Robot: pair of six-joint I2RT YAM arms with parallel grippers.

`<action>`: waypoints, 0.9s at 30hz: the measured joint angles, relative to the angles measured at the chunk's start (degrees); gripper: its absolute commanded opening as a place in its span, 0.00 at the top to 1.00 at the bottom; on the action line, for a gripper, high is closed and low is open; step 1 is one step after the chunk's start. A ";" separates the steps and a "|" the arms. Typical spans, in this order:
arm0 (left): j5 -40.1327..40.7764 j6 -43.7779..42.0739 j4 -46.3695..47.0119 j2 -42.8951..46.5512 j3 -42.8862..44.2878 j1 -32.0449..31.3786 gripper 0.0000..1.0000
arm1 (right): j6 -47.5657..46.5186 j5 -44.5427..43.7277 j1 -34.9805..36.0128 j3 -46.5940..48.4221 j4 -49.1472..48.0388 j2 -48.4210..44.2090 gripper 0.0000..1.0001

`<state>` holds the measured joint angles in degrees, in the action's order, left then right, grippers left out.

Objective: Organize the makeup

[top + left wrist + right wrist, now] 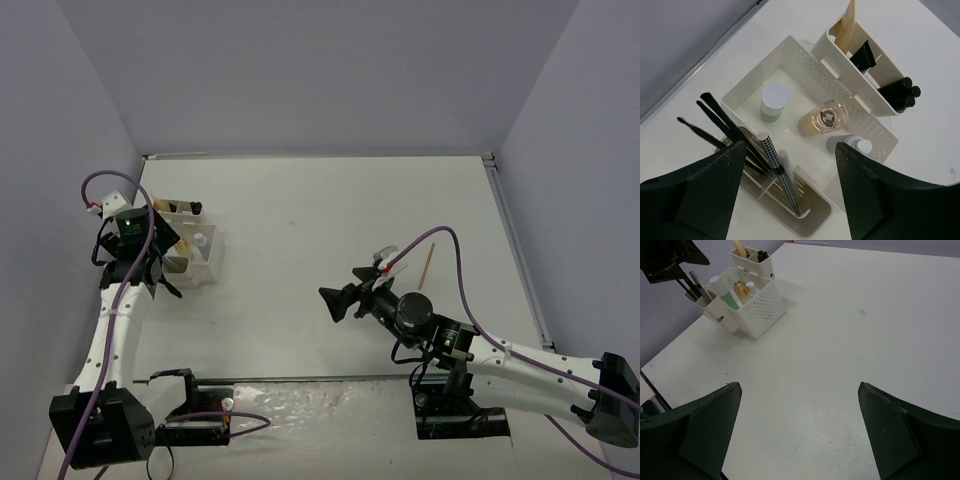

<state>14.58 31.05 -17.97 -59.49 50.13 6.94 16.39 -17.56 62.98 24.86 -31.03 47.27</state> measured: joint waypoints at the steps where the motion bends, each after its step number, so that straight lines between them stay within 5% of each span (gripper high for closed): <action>1: -0.31 0.00 0.02 -1.29 0.53 0.17 0.31 | 0.01 0.01 0.00 -0.06 0.00 -0.03 0.00; 12: -6.95 0.22 0.88 -8.39 1.11 4.13 0.36 | 0.00 0.02 -0.33 -1.12 0.00 -1.32 0.00; 27: -17.64 0.92 8.17 0.66 -2.32 4.33 0.43 | 0.02 0.41 -0.37 -1.20 -0.02 -0.45 0.00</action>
<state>-3.06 31.97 -9.80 -58.82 47.81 11.27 16.40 -17.15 62.61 23.66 -31.05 46.83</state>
